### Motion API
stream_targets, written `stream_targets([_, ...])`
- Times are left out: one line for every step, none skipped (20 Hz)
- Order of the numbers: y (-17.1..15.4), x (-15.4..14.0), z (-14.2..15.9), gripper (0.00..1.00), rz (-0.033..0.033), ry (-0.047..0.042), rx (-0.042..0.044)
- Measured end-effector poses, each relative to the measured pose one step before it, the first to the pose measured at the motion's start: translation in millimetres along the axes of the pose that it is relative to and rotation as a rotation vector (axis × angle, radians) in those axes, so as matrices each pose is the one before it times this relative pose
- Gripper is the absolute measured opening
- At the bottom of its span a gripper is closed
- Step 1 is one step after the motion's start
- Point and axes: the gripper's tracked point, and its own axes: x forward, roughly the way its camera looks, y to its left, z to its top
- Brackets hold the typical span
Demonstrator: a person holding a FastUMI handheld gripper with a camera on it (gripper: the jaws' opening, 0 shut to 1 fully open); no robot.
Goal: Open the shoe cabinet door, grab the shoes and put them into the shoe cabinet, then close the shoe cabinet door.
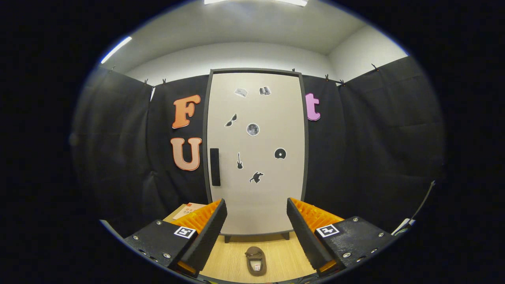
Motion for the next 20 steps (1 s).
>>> stream_targets([2.49, 2.0, -0.02, 0.95, 0.00568, 0.00134, -0.00116])
stream_targets([3.5, 2.95, 0.43, 0.95, 0.00682, 0.00053, -0.00194])
stream_targets([3.95, 4.9, 1.01, 0.95, 0.00255, -0.00072, -0.00231])
stream_targets([4.6, 4.57, 1.3, 0.95, 0.00572, -0.00169, -0.00016])
stream_targets([4.58, 5.09, 0.05, 0.95, 0.00952, 0.00088, 0.00048])
stream_targets([4.44, 5.07, -0.14, 0.95, 0.00608, 0.0015, 0.0009])
stream_targets([4.69, 7.63, -0.34, 0.95, 0.00634, 0.00251, 0.00034])
stream_targets([5.21, 7.92, -0.94, 0.95, 0.00649, 0.00225, 0.00005])
stream_targets([5.13, 8.68, 0.13, 0.95, 0.00996, 0.00263, 0.00032])
stream_targets([6.99, 7.92, -0.21, 0.95, 0.00947, 0.0015, -0.00015])
stream_targets([6.48, 9.8, -0.77, 0.95, 0.01119, 0.00151, -0.00235])
stream_targets([6.55, 9.74, -0.78, 0.95, 0.0111, 0.00455, -0.00453])
stream_targets([5.62, 8.68, -1.08, 0.95, 0.00828, 0.00256, -0.00641])
stream_targets([5.57, 9.8, 0.12, 0.95, 0.00562, 0.00015, -0.00579])
stream_targets([4.96, 9.2, 0.57, 0.95, 0.00811, -0.00139, -0.00191])
stream_targets([5.96, 10.12, 0.99, 0.95, 0.00759, -0.00263, 0.00325])
stream_targets([6.8, 8.83, -0.74, 0.95, 0.00973, 0.00045, 0.00543])
stream_targets([5.66, 10.01, 0.09, 0.95, 0.00404, -0.00127, 0.00307])
stream_targets([4.04, 11.9, -0.62, 0.95, 0.00147, -0.00145, -0.00196])
stream_targets([3.94, 10.89, -0.48, 0.95, 0.00048, -0.00168, -0.00218])
